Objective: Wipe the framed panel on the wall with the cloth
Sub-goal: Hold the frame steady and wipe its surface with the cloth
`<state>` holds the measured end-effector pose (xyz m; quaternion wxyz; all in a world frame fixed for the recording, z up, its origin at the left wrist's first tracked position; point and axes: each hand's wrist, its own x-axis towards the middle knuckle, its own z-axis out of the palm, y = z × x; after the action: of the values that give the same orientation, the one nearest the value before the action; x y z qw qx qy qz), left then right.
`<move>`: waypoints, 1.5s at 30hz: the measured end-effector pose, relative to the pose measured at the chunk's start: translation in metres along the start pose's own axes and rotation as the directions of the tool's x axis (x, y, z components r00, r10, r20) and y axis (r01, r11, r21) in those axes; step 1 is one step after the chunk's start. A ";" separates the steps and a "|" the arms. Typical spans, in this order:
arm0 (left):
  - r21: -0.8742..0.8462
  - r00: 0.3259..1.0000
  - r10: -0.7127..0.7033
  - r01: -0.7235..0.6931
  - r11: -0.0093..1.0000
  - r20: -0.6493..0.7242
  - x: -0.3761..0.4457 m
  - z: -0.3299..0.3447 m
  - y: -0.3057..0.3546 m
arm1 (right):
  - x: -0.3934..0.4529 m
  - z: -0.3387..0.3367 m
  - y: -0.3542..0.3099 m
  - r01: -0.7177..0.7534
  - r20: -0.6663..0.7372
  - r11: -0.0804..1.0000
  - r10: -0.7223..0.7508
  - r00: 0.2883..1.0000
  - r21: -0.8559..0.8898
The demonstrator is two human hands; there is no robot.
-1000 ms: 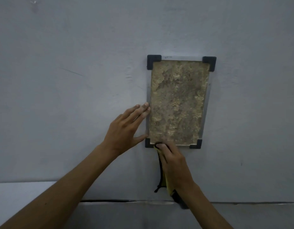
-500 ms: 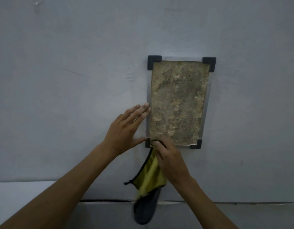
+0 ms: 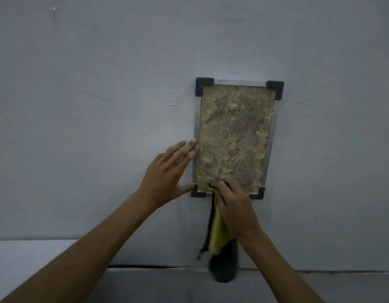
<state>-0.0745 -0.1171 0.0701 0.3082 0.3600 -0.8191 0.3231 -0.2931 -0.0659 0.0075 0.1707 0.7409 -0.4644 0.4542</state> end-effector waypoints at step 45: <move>0.019 1.000 0.006 -0.006 1.000 0.024 0.002 -0.004 -0.002 | 0.068 -0.017 -0.007 0.109 -0.176 0.986 -0.130 0.976 -0.123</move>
<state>-0.0734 -0.1155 0.0748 0.2938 0.3643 -0.8208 0.3275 -0.2858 -0.0871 0.0744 0.2815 0.7116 -0.4261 0.4825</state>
